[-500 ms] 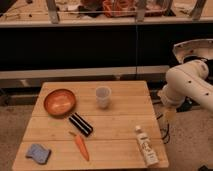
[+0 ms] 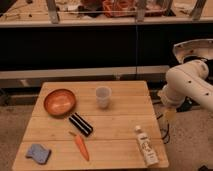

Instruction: Place the ceramic cup in the ceramic bowl

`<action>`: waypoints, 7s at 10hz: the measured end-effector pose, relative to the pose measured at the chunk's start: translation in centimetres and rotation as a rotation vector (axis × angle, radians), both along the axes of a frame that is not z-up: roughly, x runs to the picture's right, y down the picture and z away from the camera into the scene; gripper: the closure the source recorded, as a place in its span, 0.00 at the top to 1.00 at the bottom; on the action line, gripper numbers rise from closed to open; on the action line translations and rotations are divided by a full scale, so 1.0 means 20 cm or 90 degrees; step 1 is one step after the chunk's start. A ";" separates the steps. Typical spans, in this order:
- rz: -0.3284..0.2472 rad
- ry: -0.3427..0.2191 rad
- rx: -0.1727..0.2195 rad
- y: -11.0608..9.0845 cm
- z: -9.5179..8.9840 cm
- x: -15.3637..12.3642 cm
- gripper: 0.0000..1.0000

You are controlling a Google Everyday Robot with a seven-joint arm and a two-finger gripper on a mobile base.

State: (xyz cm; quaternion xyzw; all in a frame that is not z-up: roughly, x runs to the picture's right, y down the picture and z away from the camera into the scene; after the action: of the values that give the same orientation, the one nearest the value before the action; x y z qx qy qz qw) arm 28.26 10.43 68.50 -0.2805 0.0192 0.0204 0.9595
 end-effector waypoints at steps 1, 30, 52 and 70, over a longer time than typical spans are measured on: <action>0.000 0.000 0.000 0.00 0.00 0.00 0.80; -0.106 -0.159 0.090 -0.50 0.43 -0.71 0.80; -0.292 -0.329 -0.001 -0.29 0.79 -1.11 0.80; -0.352 -0.374 -0.033 -0.19 0.93 -1.22 0.80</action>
State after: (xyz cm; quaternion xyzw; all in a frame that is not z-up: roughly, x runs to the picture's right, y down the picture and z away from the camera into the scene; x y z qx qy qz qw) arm 3.93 6.73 87.12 -0.2827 -0.1805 -0.3196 0.8862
